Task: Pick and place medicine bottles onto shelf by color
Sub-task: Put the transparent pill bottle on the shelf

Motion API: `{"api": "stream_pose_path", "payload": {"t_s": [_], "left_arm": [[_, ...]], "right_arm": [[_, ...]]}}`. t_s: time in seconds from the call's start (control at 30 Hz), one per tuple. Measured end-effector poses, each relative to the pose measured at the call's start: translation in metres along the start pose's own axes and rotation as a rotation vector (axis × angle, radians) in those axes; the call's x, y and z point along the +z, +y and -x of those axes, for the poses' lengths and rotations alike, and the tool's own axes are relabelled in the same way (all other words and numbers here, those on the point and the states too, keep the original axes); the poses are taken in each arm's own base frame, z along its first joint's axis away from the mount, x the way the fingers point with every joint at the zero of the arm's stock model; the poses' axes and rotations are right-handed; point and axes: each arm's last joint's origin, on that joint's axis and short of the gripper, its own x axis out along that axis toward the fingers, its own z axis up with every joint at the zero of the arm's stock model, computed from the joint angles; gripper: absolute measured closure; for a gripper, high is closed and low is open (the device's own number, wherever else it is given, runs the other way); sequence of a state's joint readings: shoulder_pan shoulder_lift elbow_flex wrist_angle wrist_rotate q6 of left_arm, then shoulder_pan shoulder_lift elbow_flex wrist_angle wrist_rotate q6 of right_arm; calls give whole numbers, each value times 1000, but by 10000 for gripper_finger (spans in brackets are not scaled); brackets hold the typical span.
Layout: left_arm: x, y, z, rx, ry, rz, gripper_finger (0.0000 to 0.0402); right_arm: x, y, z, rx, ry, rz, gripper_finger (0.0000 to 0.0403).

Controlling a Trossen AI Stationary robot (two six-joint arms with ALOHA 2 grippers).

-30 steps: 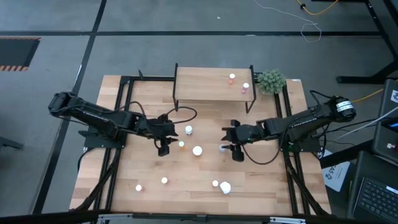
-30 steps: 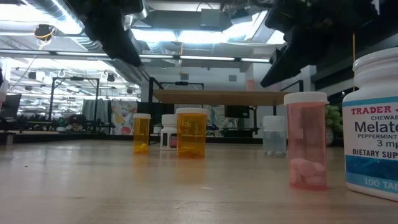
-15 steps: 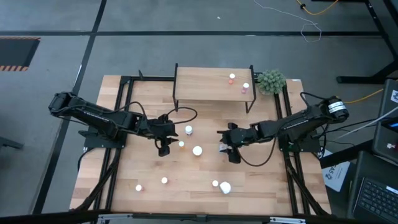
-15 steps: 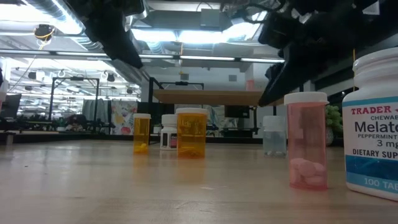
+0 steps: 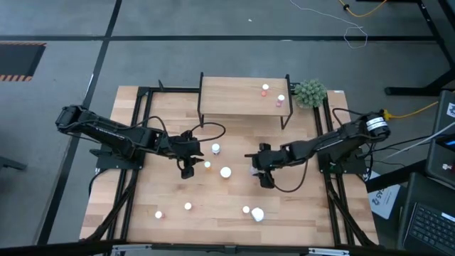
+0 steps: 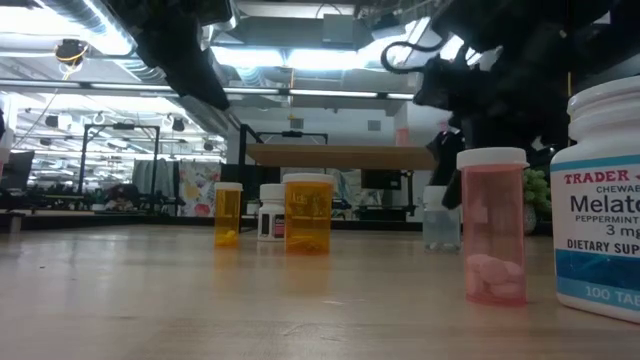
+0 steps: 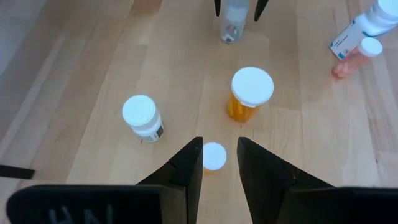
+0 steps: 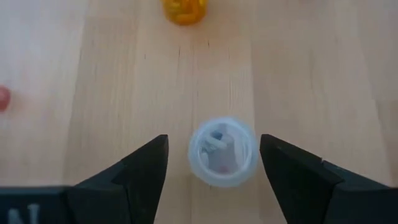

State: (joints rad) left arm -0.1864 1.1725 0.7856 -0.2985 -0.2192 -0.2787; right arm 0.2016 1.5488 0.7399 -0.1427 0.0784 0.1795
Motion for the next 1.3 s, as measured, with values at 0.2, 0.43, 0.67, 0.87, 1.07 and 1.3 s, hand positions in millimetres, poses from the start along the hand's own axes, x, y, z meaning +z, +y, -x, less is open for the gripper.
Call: {"api": "stream_pose_path", "payload": {"t_s": [0.2,0.43,0.67,0.87,1.07,1.3], "left_arm": [[0,0,0,0,0,0,306],[0,0,0,6,-2,1,306],[0,0,0,6,-2,0,306],[0,0,0,6,-1,0,306],[0,0,0,5,-1,0,306],[0,0,0,5,-1,0,306]], "right_arm": [[-1,0,-4,-2,8,-1,146],[1,0,-3,-7,-9,-3,148],[0,0,-3,-7,-8,-68,205],[1,0,-2,-9,-14,-132,261],[29,0,9,-54,-46,-110,261],[98,-17,59,-453,-116,29,252]]}}
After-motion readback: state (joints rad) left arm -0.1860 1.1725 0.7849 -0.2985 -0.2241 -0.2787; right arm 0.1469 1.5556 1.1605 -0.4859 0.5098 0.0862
